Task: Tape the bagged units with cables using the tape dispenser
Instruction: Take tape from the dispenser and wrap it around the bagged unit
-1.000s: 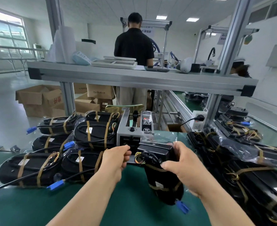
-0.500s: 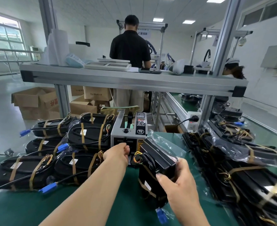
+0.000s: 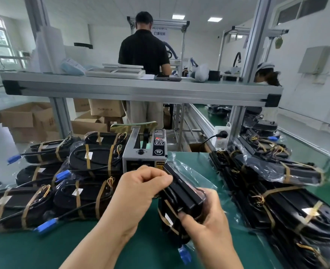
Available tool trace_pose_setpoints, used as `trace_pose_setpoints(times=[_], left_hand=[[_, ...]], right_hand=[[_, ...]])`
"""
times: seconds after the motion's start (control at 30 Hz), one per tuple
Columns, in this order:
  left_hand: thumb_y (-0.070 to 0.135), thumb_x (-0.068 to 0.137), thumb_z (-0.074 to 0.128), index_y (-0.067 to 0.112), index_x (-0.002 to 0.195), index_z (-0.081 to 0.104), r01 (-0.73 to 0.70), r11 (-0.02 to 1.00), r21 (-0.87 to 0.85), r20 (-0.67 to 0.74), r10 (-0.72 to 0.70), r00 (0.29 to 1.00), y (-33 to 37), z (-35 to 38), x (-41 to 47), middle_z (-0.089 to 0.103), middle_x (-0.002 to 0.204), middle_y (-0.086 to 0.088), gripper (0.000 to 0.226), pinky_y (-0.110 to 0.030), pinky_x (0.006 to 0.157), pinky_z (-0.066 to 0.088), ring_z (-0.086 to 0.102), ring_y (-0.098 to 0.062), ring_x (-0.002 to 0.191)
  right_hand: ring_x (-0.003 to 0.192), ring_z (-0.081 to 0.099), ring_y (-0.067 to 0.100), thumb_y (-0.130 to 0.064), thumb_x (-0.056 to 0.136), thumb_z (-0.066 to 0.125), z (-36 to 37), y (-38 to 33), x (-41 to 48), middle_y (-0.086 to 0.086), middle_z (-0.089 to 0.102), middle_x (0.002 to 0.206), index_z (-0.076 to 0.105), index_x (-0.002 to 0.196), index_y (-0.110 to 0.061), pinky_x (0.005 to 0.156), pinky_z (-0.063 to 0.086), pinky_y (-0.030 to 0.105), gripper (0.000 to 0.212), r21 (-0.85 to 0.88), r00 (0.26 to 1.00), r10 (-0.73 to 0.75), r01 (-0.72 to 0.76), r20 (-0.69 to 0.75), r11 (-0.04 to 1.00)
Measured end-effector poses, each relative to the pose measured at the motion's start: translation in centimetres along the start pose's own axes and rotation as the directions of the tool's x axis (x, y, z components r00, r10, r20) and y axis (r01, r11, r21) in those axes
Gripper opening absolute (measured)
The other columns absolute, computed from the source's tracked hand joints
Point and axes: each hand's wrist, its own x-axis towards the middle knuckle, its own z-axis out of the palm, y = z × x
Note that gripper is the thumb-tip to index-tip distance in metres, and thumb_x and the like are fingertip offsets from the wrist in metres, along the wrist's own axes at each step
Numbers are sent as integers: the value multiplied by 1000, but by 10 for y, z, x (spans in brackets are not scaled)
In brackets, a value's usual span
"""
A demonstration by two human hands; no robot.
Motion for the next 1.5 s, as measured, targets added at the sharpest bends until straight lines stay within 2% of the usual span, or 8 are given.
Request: trace_pose_setpoints(times=[0.13, 0.33, 0.53, 0.67, 1.07, 1.2, 1.37, 1.5], left_hand=[[11, 82, 75, 15, 65, 75, -32, 985, 171, 9, 31, 999, 7, 6, 2, 62, 72, 6, 17, -5, 57, 43, 56, 5, 58], [10, 82, 75, 10, 69, 73, 43, 983, 178, 2, -44, 999, 4, 11, 14, 66, 62, 3, 13, -11, 51, 45, 58, -1, 53], [9, 83, 73, 16, 59, 71, 44, 975, 217, 9, -47, 999, 1, 10, 18, 61, 53, 6, 25, -11, 45, 41, 53, 1, 45], [10, 82, 73, 19, 55, 70, 36, 969, 245, -8, -35, 999, -2, 13, 18, 58, 49, 8, 29, -11, 43, 39, 49, 1, 42], [25, 72, 74, 23, 63, 72, 20, 942, 336, -52, -3, 999, -9, 12, 19, 64, 55, 7, 9, -26, 58, 49, 56, -3, 51], [37, 59, 68, 25, 64, 72, 28, 940, 339, -66, -6, 998, -10, 12, 19, 66, 57, 6, 14, -27, 59, 53, 58, -4, 52], [43, 58, 72, 27, 66, 73, 19, 930, 366, -63, 4, 998, -12, 9, 20, 66, 57, 8, 18, -32, 64, 55, 59, -5, 55], [42, 57, 75, 26, 69, 70, 23, 938, 346, -64, -1, 998, -14, 7, 20, 51, 48, 13, 20, -29, 56, 44, 46, -4, 47]], right_hand=[[74, 68, 7, -39, 52, 72, 2, -1, 0, -9, 74, 89, 56, 90, -51, 69, 57, 28, 42, 21, 1000, -8, 8, -4, 1000], [78, 69, 10, -36, 55, 70, 4, -1, -1, -11, 73, 90, 54, 91, -51, 76, 59, 42, 43, -18, 1000, -21, 21, 6, 1000], [76, 67, 10, -28, 58, 70, 4, -1, -4, -13, 72, 89, 53, 92, -52, 71, 58, 29, 44, -40, 999, -37, 38, 7, 998], [76, 68, 9, -26, 61, 70, 3, -1, -5, -13, 73, 89, 53, 93, -52, 71, 58, 28, 45, -43, 999, -34, 35, 13, 998], [78, 68, 12, -27, 63, 70, 4, 5, -6, -10, 73, 91, 54, 97, -51, 74, 59, 34, 45, -54, 999, -42, 43, 19, 998], [73, 66, 10, -25, 63, 70, 4, 6, -7, -11, 72, 87, 54, 97, -51, 68, 57, 27, 45, -50, 999, -47, 48, 17, 998], [70, 64, 5, -24, 65, 69, 4, 3, -7, -14, 72, 86, 54, 95, -51, 65, 54, 20, 44, -45, 999, -50, 51, 22, 998], [75, 66, 7, -26, 65, 70, 4, 5, -7, -13, 72, 91, 53, 98, -52, 70, 56, 25, 45, -65, 998, -55, 57, 28, 996]])
